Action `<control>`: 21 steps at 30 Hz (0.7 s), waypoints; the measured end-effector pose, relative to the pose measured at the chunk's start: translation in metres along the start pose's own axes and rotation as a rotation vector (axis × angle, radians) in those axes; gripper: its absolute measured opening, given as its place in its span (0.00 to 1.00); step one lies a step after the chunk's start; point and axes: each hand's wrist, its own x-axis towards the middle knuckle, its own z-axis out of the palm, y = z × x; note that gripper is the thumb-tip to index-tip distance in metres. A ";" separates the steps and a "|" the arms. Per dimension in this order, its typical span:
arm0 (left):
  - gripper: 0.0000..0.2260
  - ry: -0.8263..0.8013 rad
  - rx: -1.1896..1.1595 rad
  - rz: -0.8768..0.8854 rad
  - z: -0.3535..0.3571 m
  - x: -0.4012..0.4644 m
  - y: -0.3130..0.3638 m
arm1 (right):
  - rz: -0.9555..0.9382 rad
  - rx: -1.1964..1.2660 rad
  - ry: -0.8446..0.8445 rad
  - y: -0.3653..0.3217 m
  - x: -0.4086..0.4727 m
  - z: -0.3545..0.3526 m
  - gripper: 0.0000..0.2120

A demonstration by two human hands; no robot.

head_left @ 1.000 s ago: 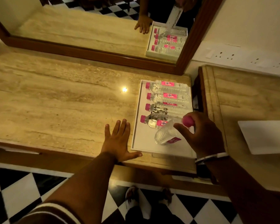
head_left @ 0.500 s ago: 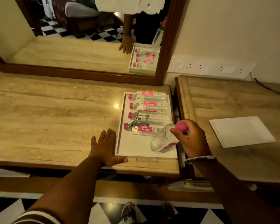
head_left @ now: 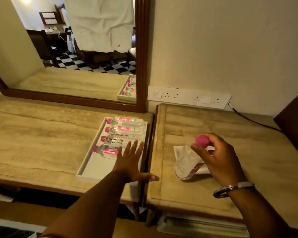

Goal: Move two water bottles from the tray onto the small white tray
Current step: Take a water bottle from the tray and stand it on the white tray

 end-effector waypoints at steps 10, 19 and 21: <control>0.71 0.043 -0.008 -0.051 0.054 0.002 0.126 | -0.113 -0.029 -0.078 0.053 0.031 -0.069 0.16; 0.69 0.029 0.068 -0.094 0.064 -0.002 0.141 | -0.113 0.050 -0.132 0.063 0.047 -0.033 0.21; 0.69 0.029 0.061 -0.084 0.063 -0.002 0.140 | -0.113 0.068 -0.126 0.063 0.047 -0.025 0.21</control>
